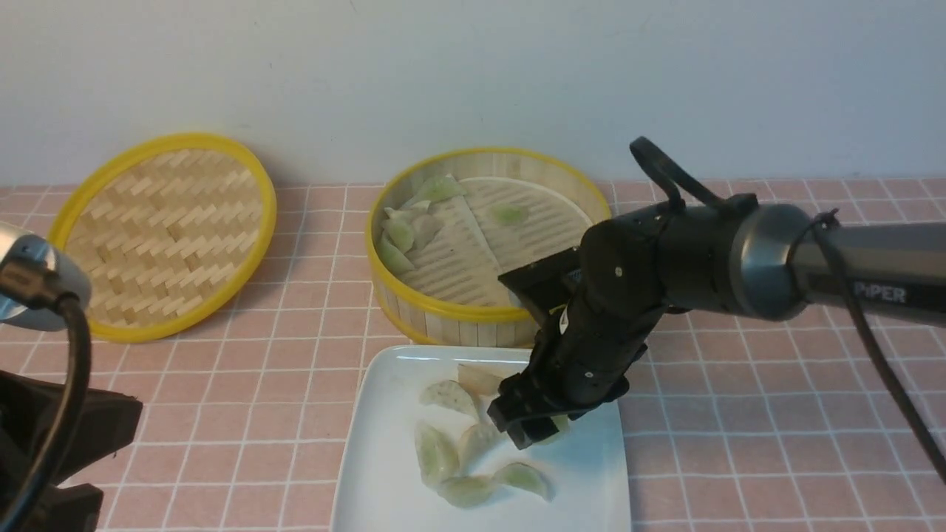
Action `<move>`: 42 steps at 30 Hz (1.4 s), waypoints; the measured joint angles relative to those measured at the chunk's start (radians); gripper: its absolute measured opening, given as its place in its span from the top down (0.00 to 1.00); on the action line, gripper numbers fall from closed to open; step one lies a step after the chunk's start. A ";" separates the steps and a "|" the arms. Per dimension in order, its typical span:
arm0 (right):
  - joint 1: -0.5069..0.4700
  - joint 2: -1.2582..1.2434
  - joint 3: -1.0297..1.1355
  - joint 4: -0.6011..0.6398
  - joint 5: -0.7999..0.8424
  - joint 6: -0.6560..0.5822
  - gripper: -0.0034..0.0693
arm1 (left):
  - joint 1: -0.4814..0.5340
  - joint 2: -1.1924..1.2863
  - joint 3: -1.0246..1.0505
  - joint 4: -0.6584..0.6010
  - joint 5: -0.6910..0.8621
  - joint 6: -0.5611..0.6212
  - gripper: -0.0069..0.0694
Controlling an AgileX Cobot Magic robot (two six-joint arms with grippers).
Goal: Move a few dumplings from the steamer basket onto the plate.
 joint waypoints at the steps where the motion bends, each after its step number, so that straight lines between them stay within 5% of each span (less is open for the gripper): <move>1: 0.000 -0.002 -0.008 -0.012 0.012 0.012 0.25 | 0.000 0.000 0.000 0.000 0.000 0.000 0.92; 6: 0.000 -0.027 -0.084 -0.067 0.162 0.032 0.15 | 0.000 0.000 0.000 0.000 0.001 0.000 0.92; 11: 0.000 -0.102 -0.181 -0.121 0.345 0.041 0.22 | 0.000 0.000 0.000 0.001 0.001 0.000 0.92; 16: 0.000 -0.337 -0.171 -0.150 0.370 0.069 0.52 | 0.000 0.000 0.000 0.002 -0.010 0.000 0.92; 20: 0.000 -0.686 -0.065 -0.160 0.376 0.125 0.85 | 0.000 0.000 0.000 0.001 -0.069 0.000 0.92; 22: 0.000 -0.798 -0.022 -0.167 0.362 0.135 0.91 | 0.000 0.000 0.000 0.000 -0.098 0.000 0.92; 30: 0.000 -1.631 0.572 -0.252 -0.189 0.230 0.97 | 0.000 0.000 0.001 -0.007 -0.254 0.001 0.92; 36: 0.000 -1.992 0.847 -0.433 -0.340 0.455 0.97 | 0.000 0.008 0.001 -0.006 -0.305 0.001 0.92; 42: 0.000 -2.016 0.892 -0.549 -0.349 0.600 0.97 | 0.003 0.016 0.002 -0.013 -0.317 0.001 0.92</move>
